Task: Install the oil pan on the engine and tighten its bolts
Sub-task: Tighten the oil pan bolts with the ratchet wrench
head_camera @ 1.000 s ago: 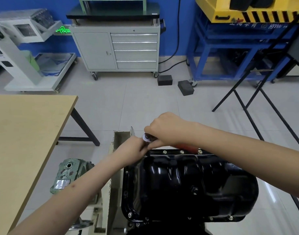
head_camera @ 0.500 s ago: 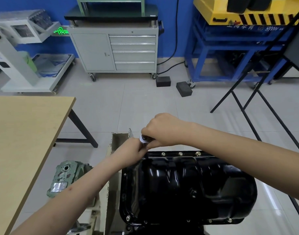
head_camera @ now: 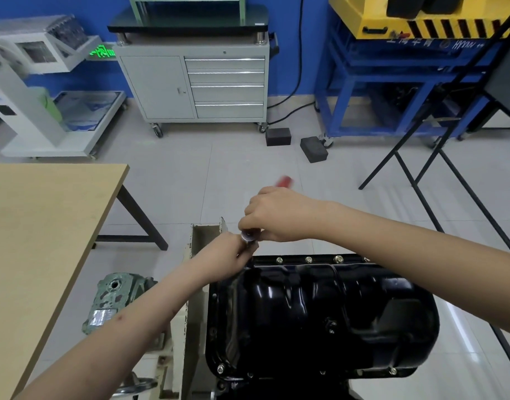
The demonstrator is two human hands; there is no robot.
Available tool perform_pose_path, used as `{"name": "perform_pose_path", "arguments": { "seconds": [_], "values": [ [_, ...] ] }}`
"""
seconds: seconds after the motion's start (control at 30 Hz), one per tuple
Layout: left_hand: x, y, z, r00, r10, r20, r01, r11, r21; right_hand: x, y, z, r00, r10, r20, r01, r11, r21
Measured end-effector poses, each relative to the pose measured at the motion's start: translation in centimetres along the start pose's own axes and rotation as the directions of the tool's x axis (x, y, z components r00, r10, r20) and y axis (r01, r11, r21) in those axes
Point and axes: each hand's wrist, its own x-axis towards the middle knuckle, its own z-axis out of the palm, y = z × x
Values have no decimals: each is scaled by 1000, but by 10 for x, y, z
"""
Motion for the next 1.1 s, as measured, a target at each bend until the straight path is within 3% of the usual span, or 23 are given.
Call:
{"name": "perform_pose_path", "arguments": {
  "seconds": [0.1,0.27,0.33,0.47,0.67,0.77,0.9,1.1],
  "values": [
    [1,-3,-1,998,-10,70,13,999,-34,2,1,-2,999,-46,-24,45,998,-38],
    [-2,-3,-6,999,-39,4,39,999,18,0,-1,1,991,134,25,-135,989,61],
    [-1,-1,-4,1000,-11,12,10,998,60,0,0,1,995,92,23,-94,988,120],
    [3,-1,-5,995,7,100,-12,999,40,0,3,0,999,-47,-9,47,998,45],
    [-1,-1,-7,999,-9,46,5,996,89,0,-3,0,991,127,31,-128,991,39],
    [2,1,-4,998,3,64,-8,998,64,0,-3,0,997,68,32,-70,994,89],
    [4,-2,-4,990,-1,141,-1,1000,16,0,-1,0,999,-47,0,47,998,-31],
    [-1,1,-5,998,-28,50,25,998,54,-3,-9,2,990,140,19,-141,988,58]
  ]
}}
